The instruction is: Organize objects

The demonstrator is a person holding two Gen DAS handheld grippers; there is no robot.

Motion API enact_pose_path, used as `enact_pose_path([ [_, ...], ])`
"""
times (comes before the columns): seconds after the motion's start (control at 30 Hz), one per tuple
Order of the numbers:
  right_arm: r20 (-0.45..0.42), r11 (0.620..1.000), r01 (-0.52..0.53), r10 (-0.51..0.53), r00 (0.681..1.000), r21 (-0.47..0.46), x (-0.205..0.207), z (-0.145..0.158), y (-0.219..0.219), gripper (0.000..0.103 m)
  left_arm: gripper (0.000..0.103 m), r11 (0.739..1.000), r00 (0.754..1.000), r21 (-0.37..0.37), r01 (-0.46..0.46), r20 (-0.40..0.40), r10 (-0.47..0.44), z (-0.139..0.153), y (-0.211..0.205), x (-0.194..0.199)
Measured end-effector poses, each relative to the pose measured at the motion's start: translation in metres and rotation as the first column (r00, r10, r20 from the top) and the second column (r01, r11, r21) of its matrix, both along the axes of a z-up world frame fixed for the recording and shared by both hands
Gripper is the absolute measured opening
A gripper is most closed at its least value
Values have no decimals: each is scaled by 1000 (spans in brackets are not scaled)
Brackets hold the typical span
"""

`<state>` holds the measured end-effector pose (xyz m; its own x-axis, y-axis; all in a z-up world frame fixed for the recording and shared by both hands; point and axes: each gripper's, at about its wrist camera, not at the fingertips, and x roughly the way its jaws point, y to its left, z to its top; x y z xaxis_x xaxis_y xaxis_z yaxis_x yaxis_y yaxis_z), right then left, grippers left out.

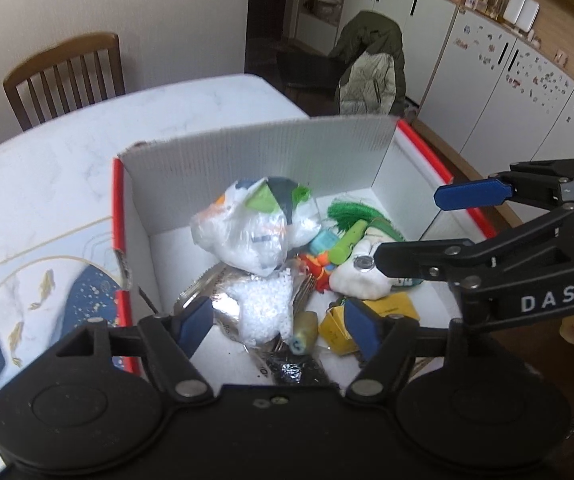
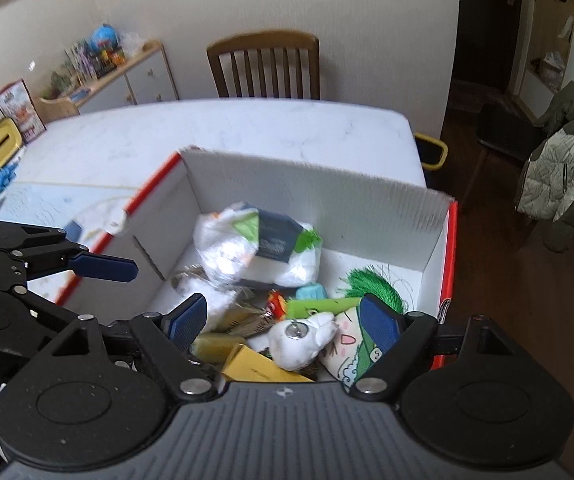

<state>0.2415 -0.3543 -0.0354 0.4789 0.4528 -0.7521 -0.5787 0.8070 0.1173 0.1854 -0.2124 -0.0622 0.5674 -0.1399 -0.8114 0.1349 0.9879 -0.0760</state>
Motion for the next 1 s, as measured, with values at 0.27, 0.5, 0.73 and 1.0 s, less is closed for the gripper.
enact_pose_path([
  [0.27, 92, 997, 9, -17, 996, 81, -40, 32, -12, 86, 78, 1000, 994, 13, -14, 107, 12, 30, 5, -30],
  [0.5, 161, 989, 29, -52, 986, 144, -75, 51, -20, 86, 86, 999, 979, 22, -38, 202, 33, 58, 11, -58],
  [0.73, 216, 976, 83, -127, 968, 202, -109, 66, -24, 90, 97, 1000, 960, 4, -27, 281, 25, 77, 18, -85],
  [1.0, 252, 954, 167, -230, 940, 250, -154, 71, -16, 91, 103, 1000, 943, -23, 17, 332, -8, 89, 35, -108],
])
